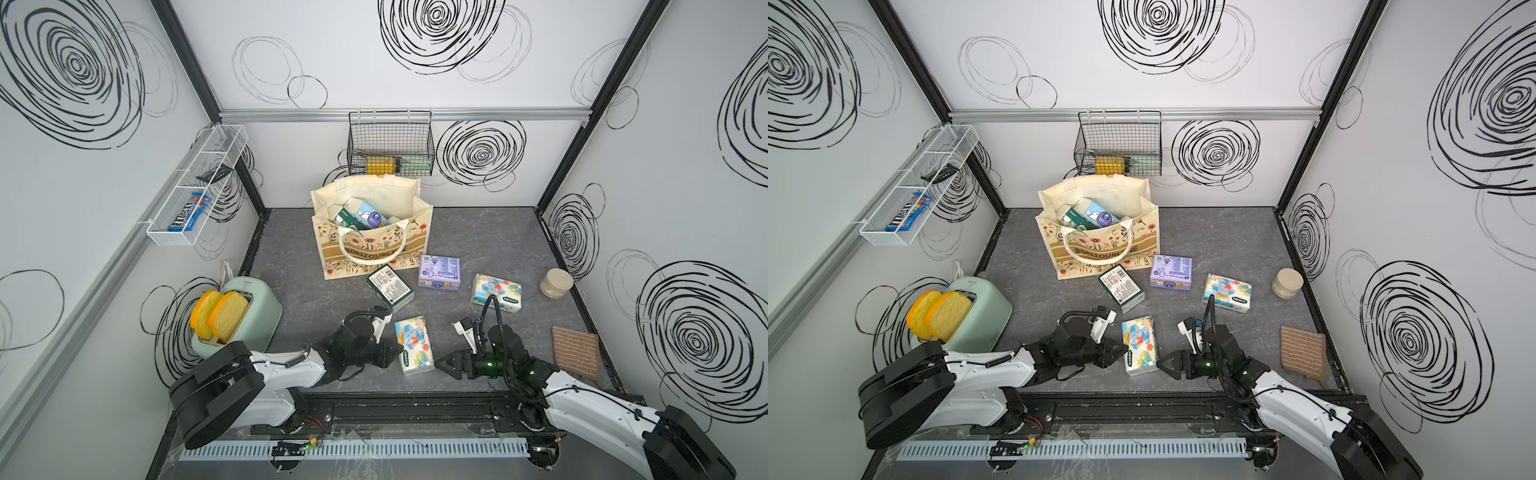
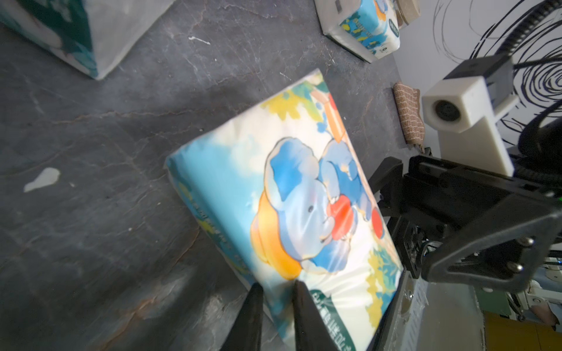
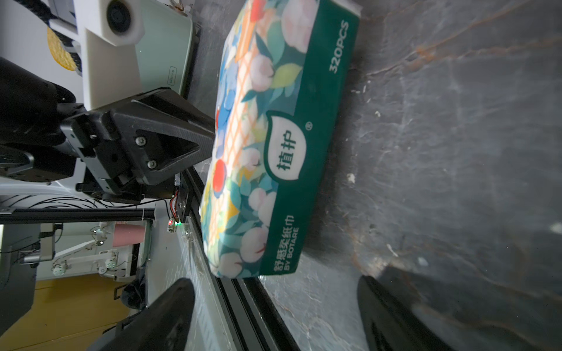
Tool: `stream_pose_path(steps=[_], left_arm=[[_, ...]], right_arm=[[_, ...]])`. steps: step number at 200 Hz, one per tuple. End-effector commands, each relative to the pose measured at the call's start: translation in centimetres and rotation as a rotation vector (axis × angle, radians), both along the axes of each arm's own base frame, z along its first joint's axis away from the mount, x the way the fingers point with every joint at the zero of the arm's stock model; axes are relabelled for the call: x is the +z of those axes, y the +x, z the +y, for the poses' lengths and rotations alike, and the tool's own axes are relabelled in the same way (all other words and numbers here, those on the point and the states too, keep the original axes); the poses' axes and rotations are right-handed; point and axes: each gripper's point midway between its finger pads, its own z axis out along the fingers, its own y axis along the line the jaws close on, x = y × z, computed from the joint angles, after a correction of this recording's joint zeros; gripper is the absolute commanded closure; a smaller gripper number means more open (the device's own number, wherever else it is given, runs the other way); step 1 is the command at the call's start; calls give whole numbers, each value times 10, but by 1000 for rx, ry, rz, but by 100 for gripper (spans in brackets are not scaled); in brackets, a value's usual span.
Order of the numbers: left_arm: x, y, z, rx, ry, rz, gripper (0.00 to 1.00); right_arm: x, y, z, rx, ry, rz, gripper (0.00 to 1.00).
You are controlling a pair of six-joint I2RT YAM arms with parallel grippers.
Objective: Put tissues into the canvas bag
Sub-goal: Pick up the pack of facial tissues from the center of the board.
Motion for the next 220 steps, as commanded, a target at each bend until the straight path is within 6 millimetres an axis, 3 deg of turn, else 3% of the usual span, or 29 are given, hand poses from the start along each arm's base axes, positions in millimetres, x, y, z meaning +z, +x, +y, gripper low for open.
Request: stream_pose_path(steps=[1,38,87,134,183,220], left_arm=[[-21,-4,14,12,65,26,77],[-23,-4,15,12,67,26,77],[-25,-4,14,8,68,28,77],[-25,-2,12,7,61,27,77],[-25,0,13,6,65,25,77],[-25,1,14,1,63,27,77]], right_arm=[[12,2,7,5,67,1,3],[19,3,13,24,104,12,3],[9,8,23,50,80,75,3],[8,13,52,130,121,180,1],[12,18,79,177,118,180,0],[12,17,89,193,131,186,10]])
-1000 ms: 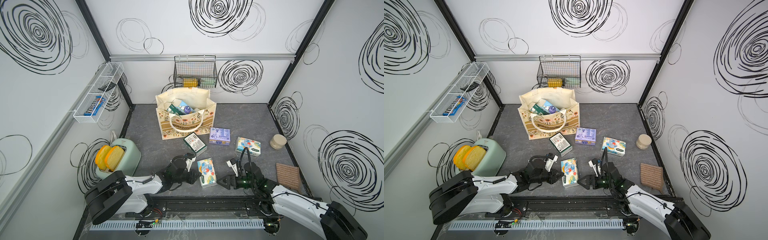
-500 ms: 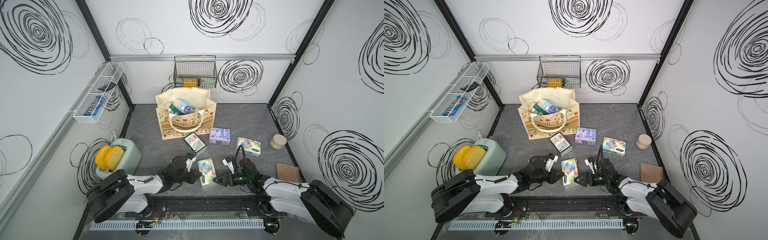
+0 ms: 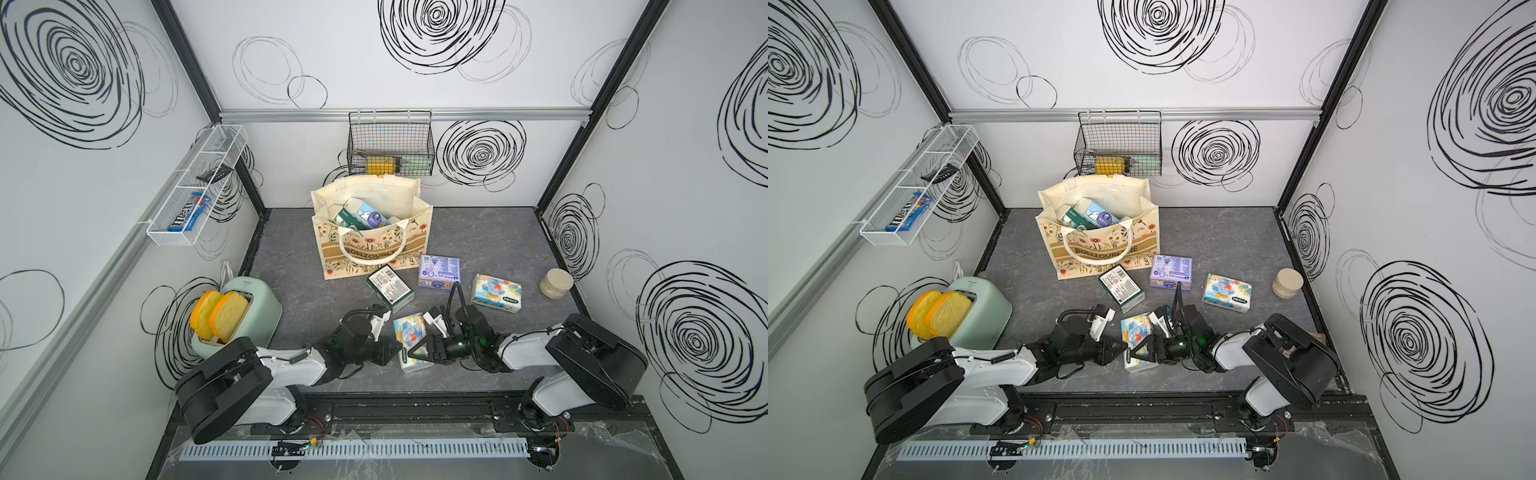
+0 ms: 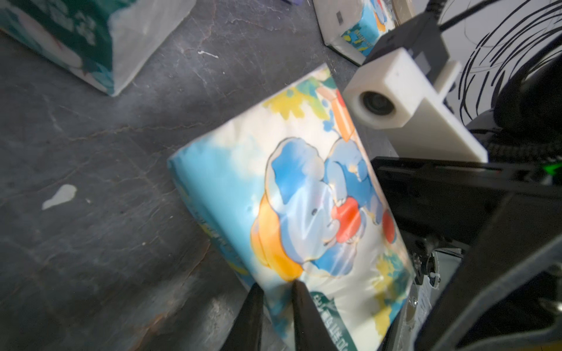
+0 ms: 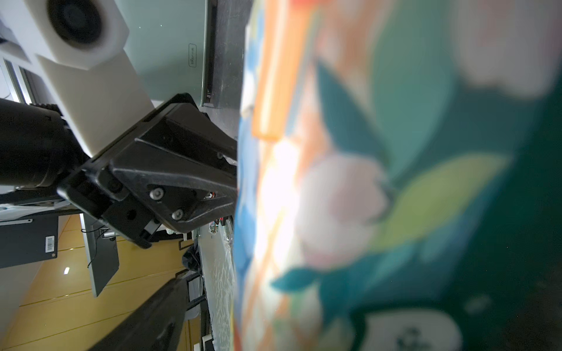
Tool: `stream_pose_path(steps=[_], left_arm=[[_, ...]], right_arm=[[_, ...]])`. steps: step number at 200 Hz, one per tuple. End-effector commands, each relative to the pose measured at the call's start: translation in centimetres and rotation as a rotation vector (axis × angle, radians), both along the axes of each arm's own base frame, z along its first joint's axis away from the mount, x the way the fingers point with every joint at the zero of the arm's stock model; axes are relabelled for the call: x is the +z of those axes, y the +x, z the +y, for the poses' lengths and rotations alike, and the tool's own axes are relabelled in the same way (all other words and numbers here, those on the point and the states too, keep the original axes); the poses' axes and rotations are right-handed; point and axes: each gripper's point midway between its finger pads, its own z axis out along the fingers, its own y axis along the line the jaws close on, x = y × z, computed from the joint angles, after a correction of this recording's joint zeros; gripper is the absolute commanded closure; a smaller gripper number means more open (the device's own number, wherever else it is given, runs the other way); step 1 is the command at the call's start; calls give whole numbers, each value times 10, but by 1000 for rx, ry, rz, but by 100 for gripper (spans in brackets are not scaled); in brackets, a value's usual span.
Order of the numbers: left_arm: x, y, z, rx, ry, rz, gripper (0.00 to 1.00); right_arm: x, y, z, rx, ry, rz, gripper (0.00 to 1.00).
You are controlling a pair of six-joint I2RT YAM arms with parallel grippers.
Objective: Put tissues into the canvas bag
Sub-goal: Pick up the pack of facial tissues from the center of the board.
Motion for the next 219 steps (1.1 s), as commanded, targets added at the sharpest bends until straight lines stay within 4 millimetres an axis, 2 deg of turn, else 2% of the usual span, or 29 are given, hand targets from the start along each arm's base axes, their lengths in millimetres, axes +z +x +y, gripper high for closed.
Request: stream_pose_path(steps=[1,52,60,70,82,94,102,124,148,163,175,195,219], left_arm=[[-21,-7,12,-1,74,42,77],[-12,-4,13,5,63,27,75],[-7,-5,12,-1,49,20,67],[2,-4,8,-6,24,16,45],[14,-3,6,-5,1,5,24],[32,0,4,3,-21,-25,11],[45,2,4,11,-24,-45,4],[88,8,13,44,-23,-120,2],[159,10,36,106,-49,-274,2],[202,6,59,164,-65,-387,4],[227,2,82,223,-68,-455,4],[249,-7,119,335,-70,-535,4],[260,-21,145,383,-90,-607,4]], right_arm=[[12,-1,13,30,51,-20,11],[12,-1,13,24,50,-22,20],[13,-1,13,23,50,-28,21],[14,-1,12,20,45,-33,23],[15,1,11,14,37,-44,27],[15,2,10,4,32,-50,37],[17,2,9,-1,34,-50,39],[22,3,8,-10,36,-57,39],[33,5,5,-17,39,-77,39],[47,11,3,-25,41,-109,39],[63,19,0,-38,41,-143,39],[103,39,-5,-65,61,-225,40],[167,65,-10,-111,121,-373,40]])
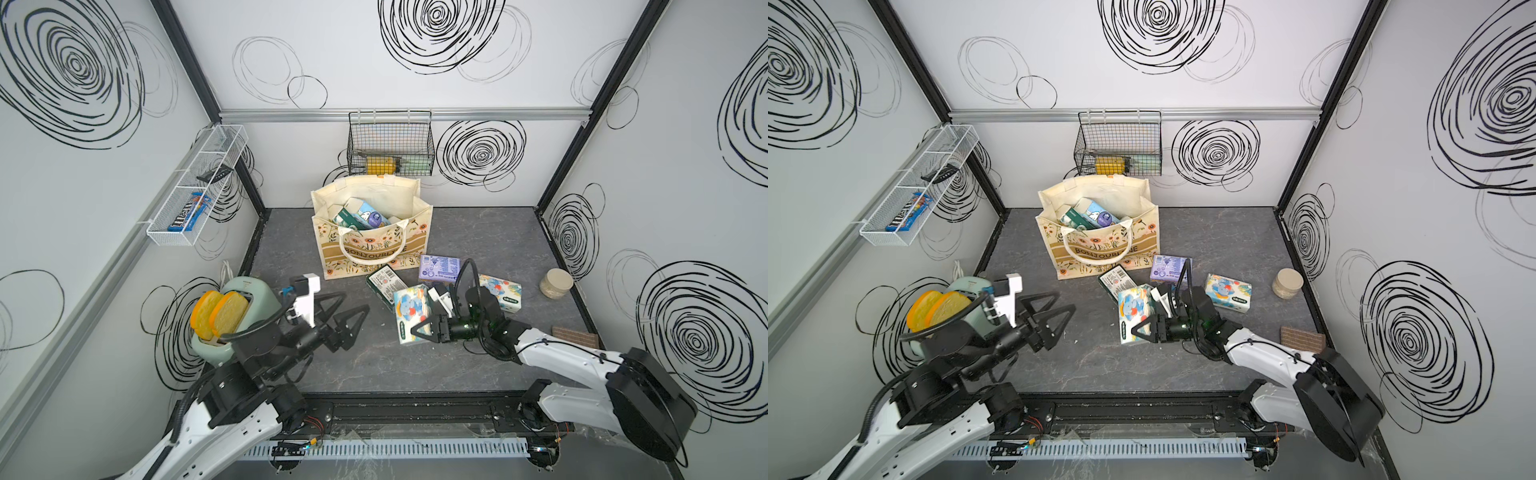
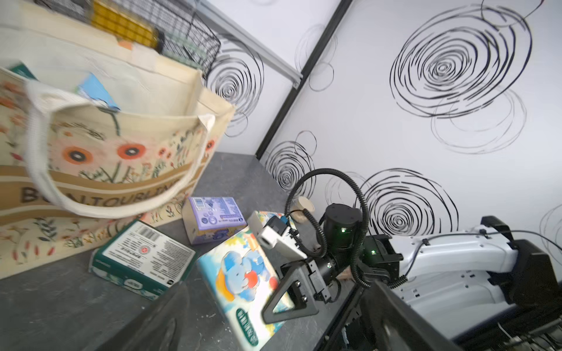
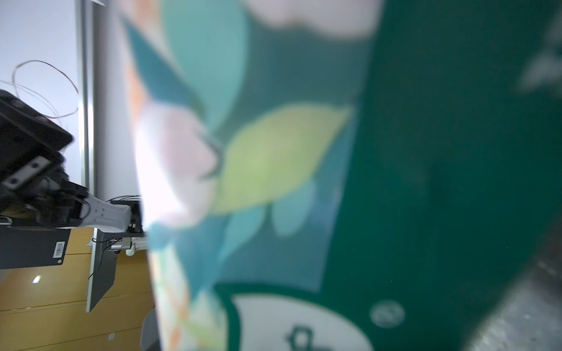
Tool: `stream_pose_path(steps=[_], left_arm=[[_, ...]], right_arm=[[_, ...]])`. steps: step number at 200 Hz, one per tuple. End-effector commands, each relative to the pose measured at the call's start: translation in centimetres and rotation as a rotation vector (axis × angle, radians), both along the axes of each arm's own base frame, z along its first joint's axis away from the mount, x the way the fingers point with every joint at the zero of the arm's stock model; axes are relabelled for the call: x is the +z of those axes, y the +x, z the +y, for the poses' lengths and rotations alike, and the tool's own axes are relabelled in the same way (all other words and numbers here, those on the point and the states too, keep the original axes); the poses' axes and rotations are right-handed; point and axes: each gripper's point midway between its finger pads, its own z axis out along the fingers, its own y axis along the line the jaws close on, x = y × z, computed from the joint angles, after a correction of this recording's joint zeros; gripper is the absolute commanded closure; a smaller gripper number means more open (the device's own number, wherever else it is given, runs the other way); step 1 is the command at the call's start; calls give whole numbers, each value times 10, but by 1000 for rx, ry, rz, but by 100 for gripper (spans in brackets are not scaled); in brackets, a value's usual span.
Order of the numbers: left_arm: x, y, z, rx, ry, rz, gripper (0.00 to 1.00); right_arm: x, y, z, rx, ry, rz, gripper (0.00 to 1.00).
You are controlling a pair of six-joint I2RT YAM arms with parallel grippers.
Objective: Put tissues into the canvas bag
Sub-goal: Pick up the pack of facial tissues from the center of the board, then place the pack of facial tissues in the canvas bag.
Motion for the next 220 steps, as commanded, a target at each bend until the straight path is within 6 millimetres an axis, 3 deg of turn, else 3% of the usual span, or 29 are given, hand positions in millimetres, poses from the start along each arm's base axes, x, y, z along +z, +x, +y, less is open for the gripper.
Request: stream_pose_path(steps=[1,27,48,66,81,116,144,187,220], left_arm=[[-32,0,30,120,125,37,4],[-14,-15,50,146,30,-43,4],[0,-22,73,221,5,-99,4],[-1,-22,89,287,0,-101,4],[-10,-19,90,305,-8,-73,4],[-17,-14,88,318,1,-64,4],[-17,-14,87,316,1,-70,4],[-21,-14,90,328,0,-46,4],[-23,-14,91,328,-2,-31,4]], right_arm=[[54,17,-7,-17,25,-146,40],[115,49,-8,-57,52,-252,40],[159,77,3,-64,61,-315,40],[191,101,17,-64,74,-380,41],[211,127,26,-90,50,-455,40],[223,194,45,-157,-75,-596,41],[230,228,65,-169,-95,-696,40],[227,259,114,-105,-130,-805,39],[210,270,151,-59,-122,-783,38]])
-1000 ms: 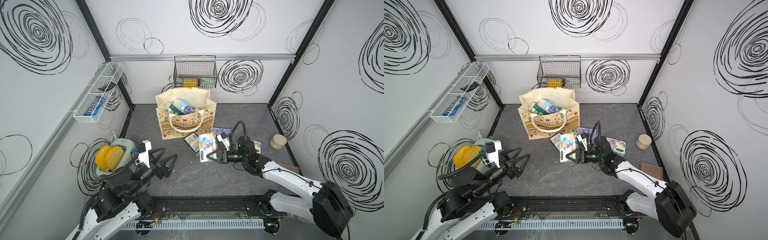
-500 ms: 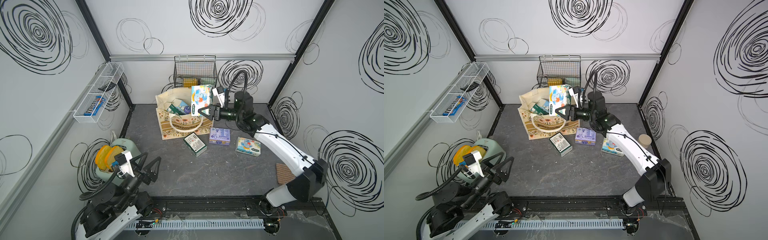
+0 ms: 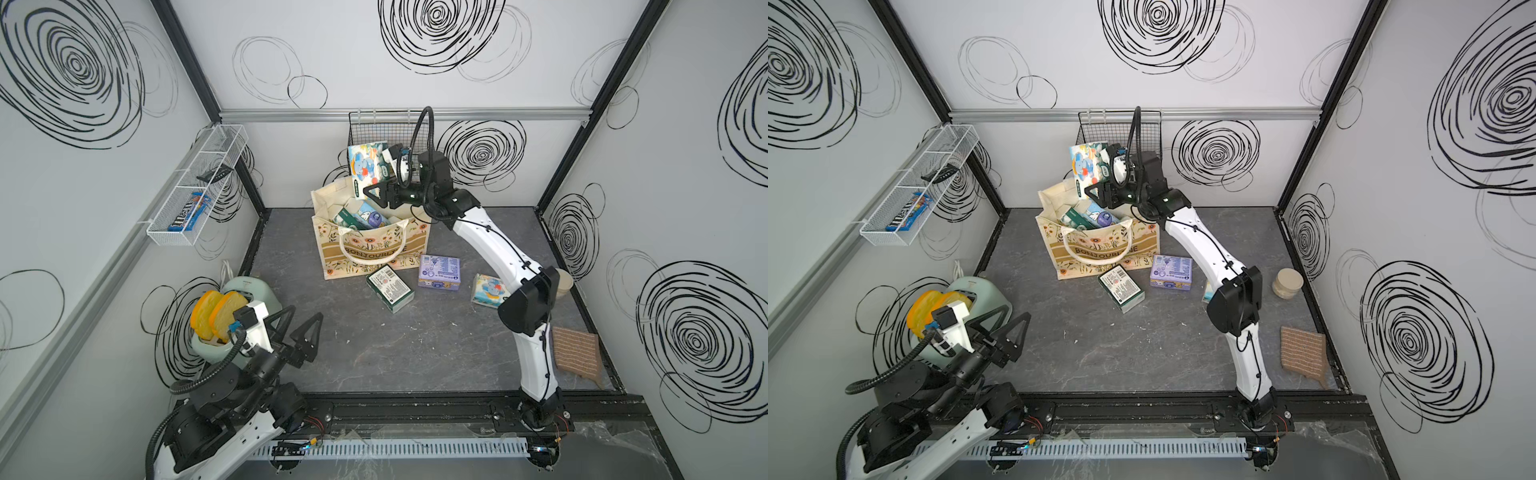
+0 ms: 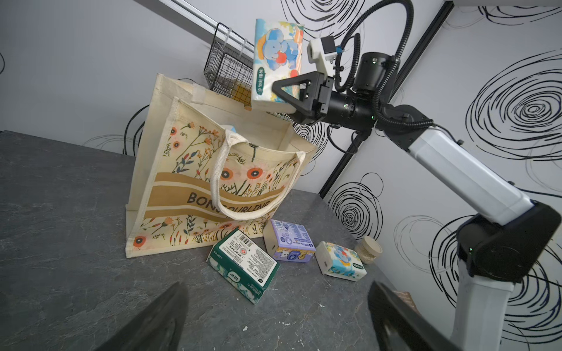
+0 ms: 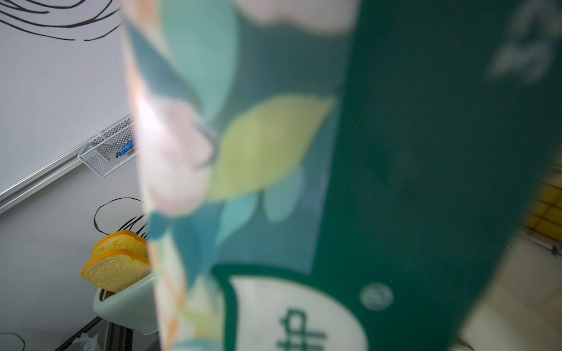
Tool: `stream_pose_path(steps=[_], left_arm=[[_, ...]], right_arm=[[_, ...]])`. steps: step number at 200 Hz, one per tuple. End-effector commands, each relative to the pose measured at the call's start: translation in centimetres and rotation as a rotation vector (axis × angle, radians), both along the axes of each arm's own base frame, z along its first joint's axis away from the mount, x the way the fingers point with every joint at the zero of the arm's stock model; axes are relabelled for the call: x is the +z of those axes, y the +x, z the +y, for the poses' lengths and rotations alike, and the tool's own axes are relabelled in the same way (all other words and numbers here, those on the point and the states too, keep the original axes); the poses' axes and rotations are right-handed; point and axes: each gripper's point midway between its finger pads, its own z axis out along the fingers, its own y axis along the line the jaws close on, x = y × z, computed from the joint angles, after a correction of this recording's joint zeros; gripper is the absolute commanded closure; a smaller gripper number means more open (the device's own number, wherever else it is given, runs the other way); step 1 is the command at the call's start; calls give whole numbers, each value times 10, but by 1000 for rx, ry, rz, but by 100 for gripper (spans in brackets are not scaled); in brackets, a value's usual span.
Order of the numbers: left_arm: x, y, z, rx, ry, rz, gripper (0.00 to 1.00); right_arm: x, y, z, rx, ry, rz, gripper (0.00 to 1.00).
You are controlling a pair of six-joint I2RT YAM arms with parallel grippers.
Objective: Put tissues into the canvas bag
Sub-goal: Place the pack of facial tissues in the canvas bag.
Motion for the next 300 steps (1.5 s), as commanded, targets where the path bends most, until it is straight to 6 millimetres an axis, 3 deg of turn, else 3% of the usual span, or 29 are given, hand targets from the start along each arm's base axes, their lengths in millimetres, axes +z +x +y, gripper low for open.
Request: stream_pose_path(steps=[1,33,58,82,103,210,250,263,275,292,300], left_arm=[[3,0,6,26,-28,-3,4],[2,0,6,21,-31,7,4],[1,0,6,18,-33,12,4],[0,0,6,16,-34,19,4],[-1,0,6,18,-35,22,4],[-1,0,7,22,-36,25,4],[-2,0,7,24,-36,26,4],[-2,0,7,25,-35,27,4],[-2,0,8,27,-36,27,4],[-2,0,8,27,-37,27,4],[-2,0,8,28,-36,28,4]], right_arm=[[-6,-6,19,40,-35,-16,38],[-24,1,37,43,0,16,38],[-26,5,46,62,55,39,38],[-28,7,48,64,71,52,16],[-31,9,43,45,46,50,8],[-22,-4,25,41,-5,27,10],[-40,1,22,-8,-66,44,13],[-49,-5,28,1,-100,37,20],[-55,-14,39,36,-119,31,36],[-58,-23,50,65,-120,25,73],[-60,-25,54,72,-115,25,85]])
